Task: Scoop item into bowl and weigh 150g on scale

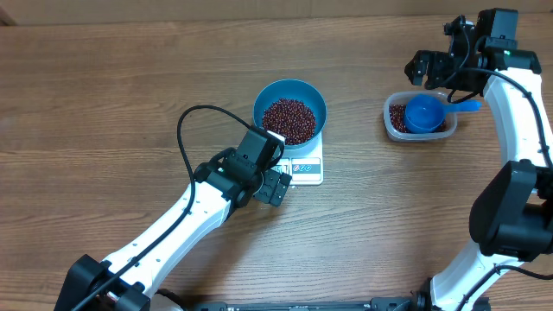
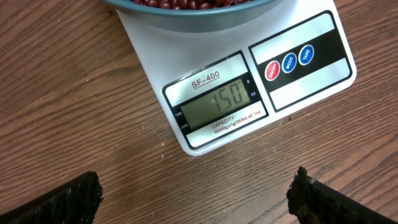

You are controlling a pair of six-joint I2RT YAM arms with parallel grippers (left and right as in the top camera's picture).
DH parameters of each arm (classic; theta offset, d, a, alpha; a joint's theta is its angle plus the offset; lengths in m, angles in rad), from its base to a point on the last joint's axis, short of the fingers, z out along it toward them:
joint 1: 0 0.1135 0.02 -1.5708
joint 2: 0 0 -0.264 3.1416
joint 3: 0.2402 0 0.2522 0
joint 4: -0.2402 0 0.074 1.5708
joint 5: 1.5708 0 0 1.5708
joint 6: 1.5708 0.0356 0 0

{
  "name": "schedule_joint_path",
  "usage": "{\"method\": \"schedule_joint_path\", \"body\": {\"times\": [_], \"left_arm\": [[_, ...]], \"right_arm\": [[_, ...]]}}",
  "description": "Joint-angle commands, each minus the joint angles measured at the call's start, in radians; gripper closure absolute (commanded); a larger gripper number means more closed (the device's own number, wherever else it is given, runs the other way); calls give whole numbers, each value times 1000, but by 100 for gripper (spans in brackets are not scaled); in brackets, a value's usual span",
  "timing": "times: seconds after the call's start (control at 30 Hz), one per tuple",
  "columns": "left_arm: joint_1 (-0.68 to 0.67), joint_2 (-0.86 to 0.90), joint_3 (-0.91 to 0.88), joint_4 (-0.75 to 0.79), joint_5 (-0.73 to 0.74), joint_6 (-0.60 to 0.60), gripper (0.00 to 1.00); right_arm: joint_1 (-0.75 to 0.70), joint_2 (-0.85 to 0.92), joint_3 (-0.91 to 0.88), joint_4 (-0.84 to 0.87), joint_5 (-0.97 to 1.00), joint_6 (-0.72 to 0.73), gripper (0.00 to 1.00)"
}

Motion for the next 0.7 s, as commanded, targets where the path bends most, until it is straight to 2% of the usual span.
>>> {"method": "schedule_joint_path", "body": {"times": [0.0, 0.23, 0.67], "left_arm": [[4, -1, -2, 3, -9, 19, 0], [4, -1, -2, 3, -8, 19, 0], [4, -1, -2, 4, -8, 19, 1]], "right_arm": [[4, -9, 27, 3, -5, -6, 0], [18, -38, 27, 2, -5, -6, 0], [79, -292, 27, 2, -5, -6, 0]]}}
